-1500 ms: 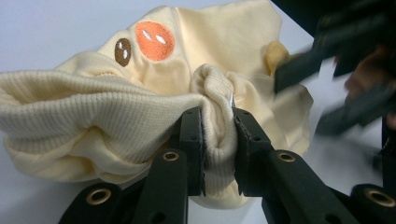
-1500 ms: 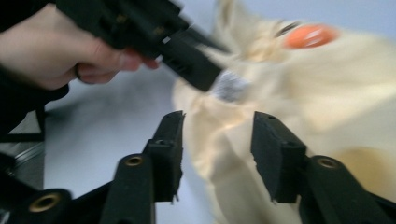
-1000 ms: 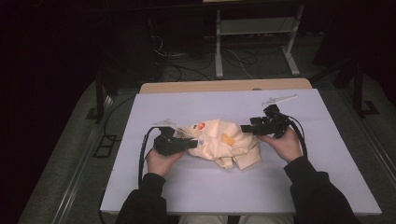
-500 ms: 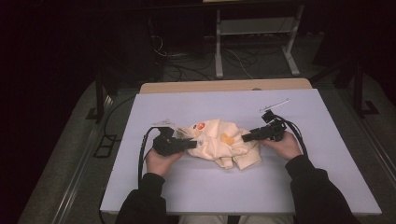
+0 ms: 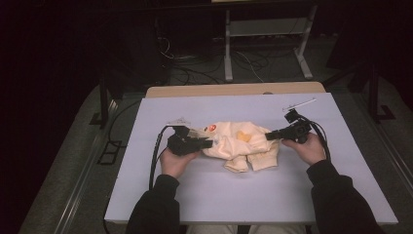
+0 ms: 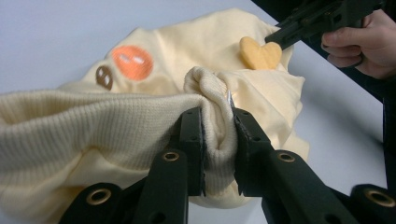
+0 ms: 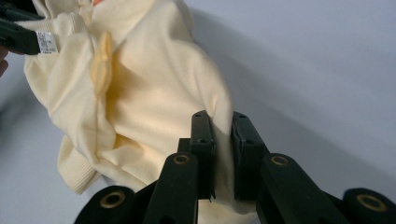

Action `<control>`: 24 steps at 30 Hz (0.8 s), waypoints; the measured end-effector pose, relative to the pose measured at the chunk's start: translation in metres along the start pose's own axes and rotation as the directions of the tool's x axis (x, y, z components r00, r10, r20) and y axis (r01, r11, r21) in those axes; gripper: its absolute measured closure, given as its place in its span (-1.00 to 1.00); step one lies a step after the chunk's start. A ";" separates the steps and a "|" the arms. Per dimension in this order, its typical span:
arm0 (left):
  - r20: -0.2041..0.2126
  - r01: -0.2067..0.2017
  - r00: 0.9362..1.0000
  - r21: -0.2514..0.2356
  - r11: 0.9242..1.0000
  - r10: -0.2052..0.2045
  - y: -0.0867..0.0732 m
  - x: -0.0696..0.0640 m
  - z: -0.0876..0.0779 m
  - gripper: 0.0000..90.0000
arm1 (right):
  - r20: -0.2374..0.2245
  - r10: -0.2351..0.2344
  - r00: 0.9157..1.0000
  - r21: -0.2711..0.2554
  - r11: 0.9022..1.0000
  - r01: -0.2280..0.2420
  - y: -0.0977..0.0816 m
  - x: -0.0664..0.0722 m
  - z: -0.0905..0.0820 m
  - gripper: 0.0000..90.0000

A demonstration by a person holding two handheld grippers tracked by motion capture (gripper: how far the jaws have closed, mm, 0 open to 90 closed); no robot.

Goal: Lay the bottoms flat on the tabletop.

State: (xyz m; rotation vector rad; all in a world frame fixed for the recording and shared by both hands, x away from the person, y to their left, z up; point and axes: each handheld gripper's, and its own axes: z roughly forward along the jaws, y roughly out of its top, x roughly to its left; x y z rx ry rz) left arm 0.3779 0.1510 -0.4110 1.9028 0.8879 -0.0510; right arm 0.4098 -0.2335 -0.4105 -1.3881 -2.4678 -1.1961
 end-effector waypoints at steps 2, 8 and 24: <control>-0.002 -0.015 1.000 0.002 1.000 0.015 0.008 -0.003 0.006 0.65 | 0.017 0.008 1.000 -0.026 1.000 -0.008 0.001 -0.002 -0.010 0.79; -0.004 -0.075 0.997 -0.008 0.997 0.075 0.049 -0.014 0.017 0.66 | 0.056 0.022 0.998 -0.076 0.997 -0.017 0.006 -0.008 -0.044 0.79; 0.060 -0.209 0.975 -0.064 0.976 0.213 0.127 -0.058 0.042 0.67 | 0.102 0.049 0.994 -0.226 0.974 -0.025 -0.003 -0.011 -0.119 0.79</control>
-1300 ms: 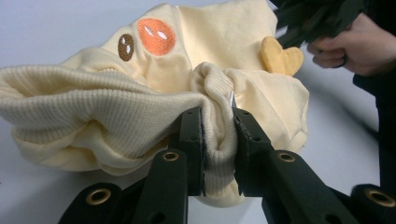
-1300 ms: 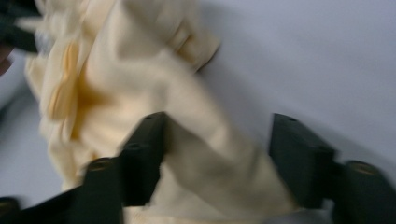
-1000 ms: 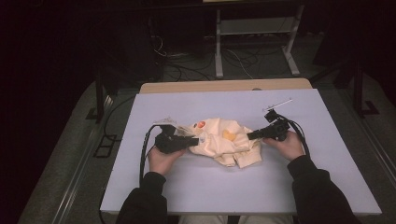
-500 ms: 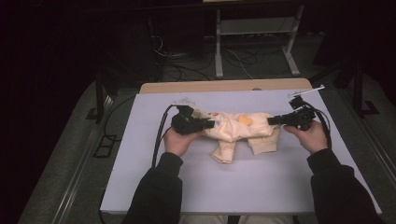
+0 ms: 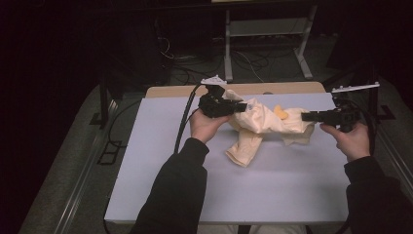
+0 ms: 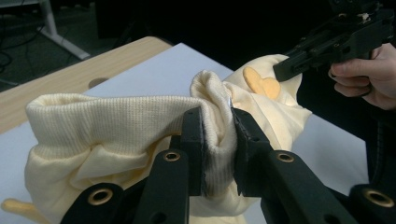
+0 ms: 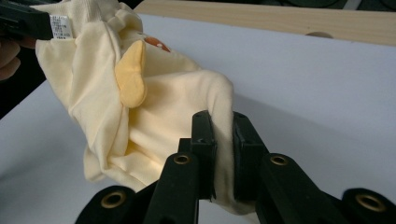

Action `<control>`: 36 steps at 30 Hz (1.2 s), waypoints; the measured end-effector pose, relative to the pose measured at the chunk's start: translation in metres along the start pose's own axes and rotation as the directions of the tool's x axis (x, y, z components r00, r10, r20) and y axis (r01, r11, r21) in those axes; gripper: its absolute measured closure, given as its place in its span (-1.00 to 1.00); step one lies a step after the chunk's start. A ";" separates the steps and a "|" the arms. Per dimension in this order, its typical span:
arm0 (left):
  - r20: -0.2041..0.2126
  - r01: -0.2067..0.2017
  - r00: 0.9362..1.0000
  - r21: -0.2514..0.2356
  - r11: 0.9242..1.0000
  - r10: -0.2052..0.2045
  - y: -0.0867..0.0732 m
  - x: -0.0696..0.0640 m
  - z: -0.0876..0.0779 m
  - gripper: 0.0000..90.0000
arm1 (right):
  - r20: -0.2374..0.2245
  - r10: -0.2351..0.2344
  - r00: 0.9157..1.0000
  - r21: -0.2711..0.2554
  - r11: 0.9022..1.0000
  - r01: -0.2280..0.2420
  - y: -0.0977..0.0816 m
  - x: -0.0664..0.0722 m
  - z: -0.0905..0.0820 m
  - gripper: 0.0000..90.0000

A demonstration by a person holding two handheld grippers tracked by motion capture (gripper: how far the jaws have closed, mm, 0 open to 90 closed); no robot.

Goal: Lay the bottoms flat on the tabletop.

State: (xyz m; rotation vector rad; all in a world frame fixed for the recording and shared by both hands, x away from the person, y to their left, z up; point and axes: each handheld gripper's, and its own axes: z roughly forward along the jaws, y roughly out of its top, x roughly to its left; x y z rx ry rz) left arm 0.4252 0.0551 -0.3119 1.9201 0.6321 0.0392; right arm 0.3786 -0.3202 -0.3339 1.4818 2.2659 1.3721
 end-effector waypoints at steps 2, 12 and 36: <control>0.013 0.000 1.000 -0.005 1.000 0.000 0.000 0.000 -0.001 0.67 | 0.003 0.001 1.000 -0.007 1.000 -0.001 -0.001 0.002 -0.007 0.79; 0.002 0.016 1.000 0.000 1.000 -0.016 -0.025 0.005 -0.030 0.67 | -0.046 -0.022 0.999 0.010 1.000 0.022 -0.019 0.032 0.000 0.78; -0.050 0.164 0.985 -0.031 0.986 -0.165 -0.137 0.021 -0.065 0.66 | -0.194 -0.056 0.979 0.153 0.984 0.087 -0.063 0.072 0.068 0.78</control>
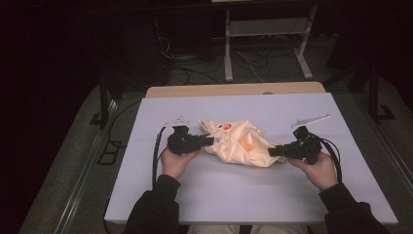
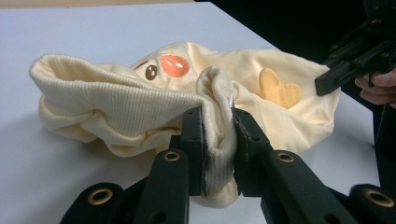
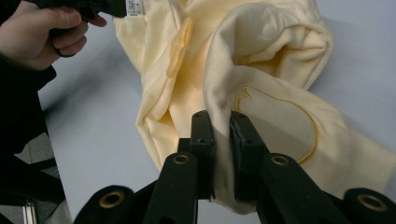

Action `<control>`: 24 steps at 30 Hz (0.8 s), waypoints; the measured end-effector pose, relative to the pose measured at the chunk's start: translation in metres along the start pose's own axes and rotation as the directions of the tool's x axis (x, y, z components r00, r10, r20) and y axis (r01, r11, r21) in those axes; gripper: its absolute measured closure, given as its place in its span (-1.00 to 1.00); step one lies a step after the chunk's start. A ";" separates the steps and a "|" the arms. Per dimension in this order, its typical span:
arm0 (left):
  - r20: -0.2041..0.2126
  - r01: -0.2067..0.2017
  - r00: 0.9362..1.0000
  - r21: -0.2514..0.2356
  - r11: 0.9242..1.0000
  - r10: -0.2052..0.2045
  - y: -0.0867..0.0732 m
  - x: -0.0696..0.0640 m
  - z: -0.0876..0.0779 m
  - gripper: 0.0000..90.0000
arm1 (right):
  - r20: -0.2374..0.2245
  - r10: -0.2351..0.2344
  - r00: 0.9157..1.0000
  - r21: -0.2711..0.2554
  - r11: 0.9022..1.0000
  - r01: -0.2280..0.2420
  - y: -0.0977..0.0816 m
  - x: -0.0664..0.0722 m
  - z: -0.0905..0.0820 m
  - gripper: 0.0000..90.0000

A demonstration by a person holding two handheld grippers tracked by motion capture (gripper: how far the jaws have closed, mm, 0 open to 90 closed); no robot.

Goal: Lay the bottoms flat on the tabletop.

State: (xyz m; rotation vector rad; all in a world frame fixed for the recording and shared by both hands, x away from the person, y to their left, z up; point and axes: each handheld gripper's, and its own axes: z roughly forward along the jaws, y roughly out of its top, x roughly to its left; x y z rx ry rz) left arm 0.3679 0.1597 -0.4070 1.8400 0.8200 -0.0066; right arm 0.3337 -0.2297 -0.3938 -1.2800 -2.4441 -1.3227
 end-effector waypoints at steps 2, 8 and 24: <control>-0.006 0.014 1.000 0.006 1.000 -0.014 -0.008 0.002 -0.005 0.66 | -0.007 -0.004 1.000 0.014 1.000 0.004 -0.003 0.004 0.005 0.78; -0.028 0.034 0.999 0.006 0.999 -0.033 -0.017 0.003 -0.011 0.66 | -0.015 -0.024 1.000 0.048 0.999 0.024 -0.007 0.011 0.022 0.77; -0.043 0.028 0.999 0.027 0.999 -0.027 -0.024 0.003 -0.022 0.66 | -0.043 -0.117 0.992 0.151 0.981 0.122 -0.021 0.036 0.058 0.74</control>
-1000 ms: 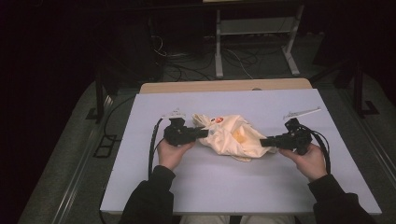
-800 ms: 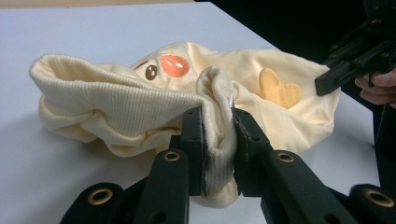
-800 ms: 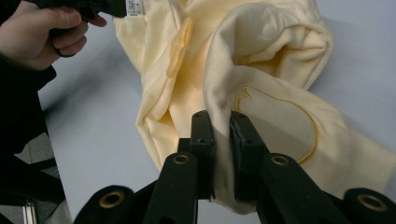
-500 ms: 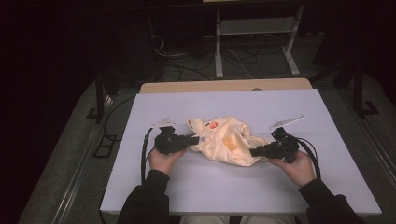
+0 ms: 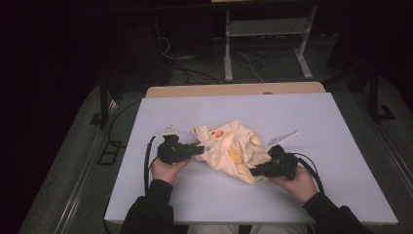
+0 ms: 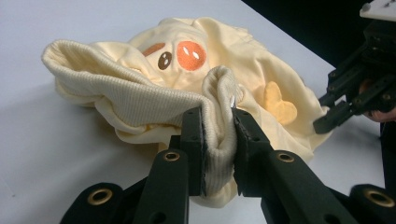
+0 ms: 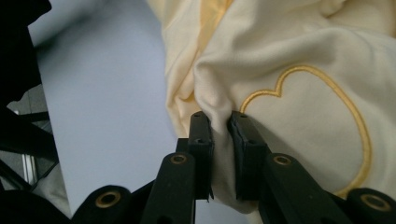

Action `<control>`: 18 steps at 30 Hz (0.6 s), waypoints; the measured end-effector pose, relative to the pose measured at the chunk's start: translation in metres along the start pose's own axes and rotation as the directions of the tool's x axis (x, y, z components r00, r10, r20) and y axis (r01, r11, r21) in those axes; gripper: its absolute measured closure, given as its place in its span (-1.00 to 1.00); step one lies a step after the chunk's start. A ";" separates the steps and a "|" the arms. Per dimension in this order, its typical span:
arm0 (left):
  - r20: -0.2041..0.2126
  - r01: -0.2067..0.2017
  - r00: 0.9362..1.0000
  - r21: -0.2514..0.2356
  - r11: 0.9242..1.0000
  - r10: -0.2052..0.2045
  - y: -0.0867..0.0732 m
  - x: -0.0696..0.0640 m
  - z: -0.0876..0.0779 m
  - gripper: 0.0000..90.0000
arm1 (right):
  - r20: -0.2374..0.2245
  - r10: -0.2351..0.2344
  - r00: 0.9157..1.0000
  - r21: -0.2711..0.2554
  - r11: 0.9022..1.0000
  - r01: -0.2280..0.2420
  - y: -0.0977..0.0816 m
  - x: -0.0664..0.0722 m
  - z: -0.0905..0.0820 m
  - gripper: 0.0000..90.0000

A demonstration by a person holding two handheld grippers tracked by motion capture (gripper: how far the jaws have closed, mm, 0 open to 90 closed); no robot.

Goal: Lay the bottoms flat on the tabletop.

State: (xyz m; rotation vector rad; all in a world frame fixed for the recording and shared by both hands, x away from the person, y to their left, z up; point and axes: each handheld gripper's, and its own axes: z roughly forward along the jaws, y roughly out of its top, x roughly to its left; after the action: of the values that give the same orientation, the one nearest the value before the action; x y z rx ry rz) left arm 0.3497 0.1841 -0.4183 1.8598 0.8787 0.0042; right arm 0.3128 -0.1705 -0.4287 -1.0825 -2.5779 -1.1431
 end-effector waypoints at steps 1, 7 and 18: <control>0.000 -0.001 1.000 0.001 1.000 0.001 0.000 0.000 0.000 0.66 | -0.001 -0.007 1.000 0.006 1.000 0.007 0.000 0.002 0.001 0.73; 0.002 -0.012 1.000 0.006 1.000 0.012 0.000 -0.001 0.001 0.66 | -0.026 -0.054 0.998 -0.017 0.998 0.053 0.004 0.005 -0.002 0.27; -0.002 -0.018 1.000 0.007 1.000 0.018 -0.001 -0.003 0.001 0.66 | 0.101 -0.011 0.995 -0.149 0.988 0.026 0.040 -0.024 -0.033 -0.27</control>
State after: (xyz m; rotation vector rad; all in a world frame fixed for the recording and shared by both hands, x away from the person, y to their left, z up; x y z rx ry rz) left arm 0.3474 0.1817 -0.4183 1.8743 0.8645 0.0145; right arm 0.3511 -0.1879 -0.3898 -1.1774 -2.6167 -1.3402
